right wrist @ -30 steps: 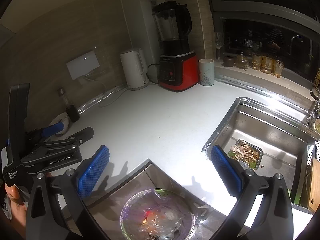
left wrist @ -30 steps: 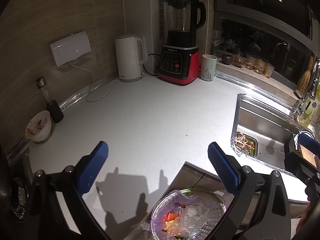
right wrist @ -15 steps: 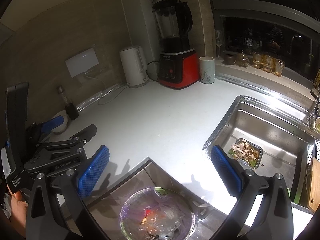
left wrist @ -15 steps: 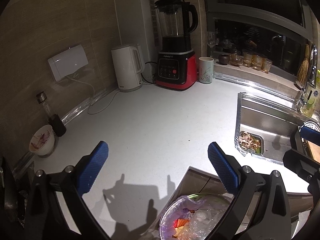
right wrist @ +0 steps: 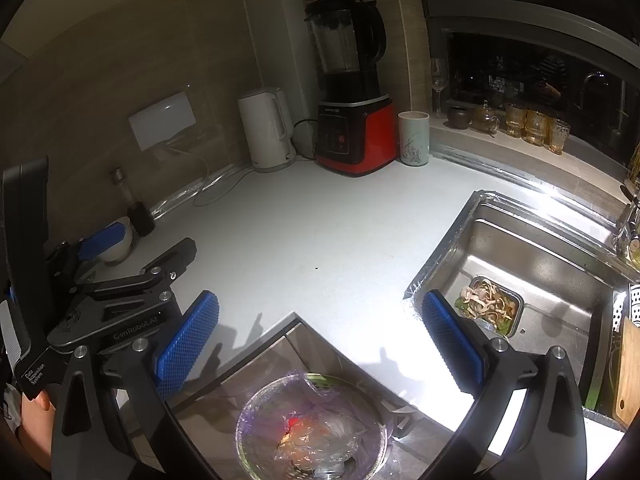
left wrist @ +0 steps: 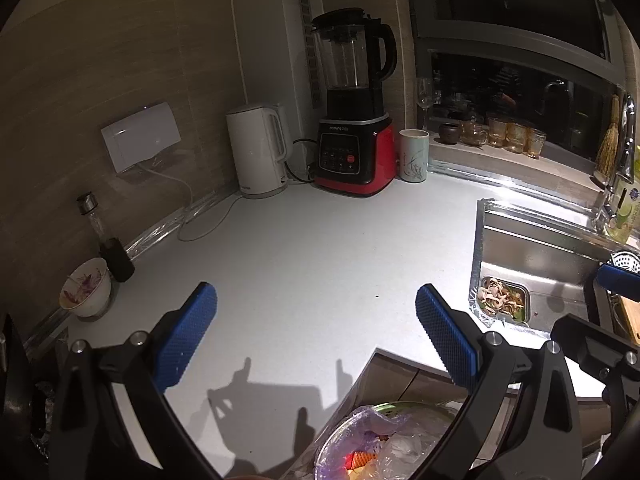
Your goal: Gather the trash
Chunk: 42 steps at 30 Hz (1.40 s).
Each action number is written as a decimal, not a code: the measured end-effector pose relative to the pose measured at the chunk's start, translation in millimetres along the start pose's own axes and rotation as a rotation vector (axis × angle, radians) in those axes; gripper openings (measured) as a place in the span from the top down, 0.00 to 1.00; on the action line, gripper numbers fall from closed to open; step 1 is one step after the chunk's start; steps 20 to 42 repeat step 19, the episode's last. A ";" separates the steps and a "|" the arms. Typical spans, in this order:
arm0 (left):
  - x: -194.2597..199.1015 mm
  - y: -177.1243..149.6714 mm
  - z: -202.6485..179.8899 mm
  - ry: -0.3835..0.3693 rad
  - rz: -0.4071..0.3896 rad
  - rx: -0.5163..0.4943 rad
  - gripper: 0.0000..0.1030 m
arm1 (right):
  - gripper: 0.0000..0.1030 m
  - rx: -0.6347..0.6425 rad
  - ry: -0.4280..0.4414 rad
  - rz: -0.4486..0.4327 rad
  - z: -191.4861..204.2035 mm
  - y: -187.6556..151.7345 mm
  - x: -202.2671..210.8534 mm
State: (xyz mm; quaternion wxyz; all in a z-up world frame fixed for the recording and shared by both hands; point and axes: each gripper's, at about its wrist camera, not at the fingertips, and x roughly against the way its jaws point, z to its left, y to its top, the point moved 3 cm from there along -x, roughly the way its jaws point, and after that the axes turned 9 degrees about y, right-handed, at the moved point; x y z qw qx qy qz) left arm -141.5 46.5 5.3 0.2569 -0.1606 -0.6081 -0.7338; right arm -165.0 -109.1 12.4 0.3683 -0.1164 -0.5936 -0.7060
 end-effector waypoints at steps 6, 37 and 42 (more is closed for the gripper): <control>0.3 0.5 0.5 -0.021 0.007 -0.006 0.07 | 0.02 -0.001 -0.002 -0.001 -0.5 -0.1 -0.4; -19.4 -1.9 13.4 -0.044 0.103 0.060 0.07 | 0.02 0.005 -0.001 0.010 2.3 0.0 -5.6; -19.4 -1.9 13.4 -0.044 0.103 0.060 0.07 | 0.02 0.005 -0.001 0.010 2.3 0.0 -5.6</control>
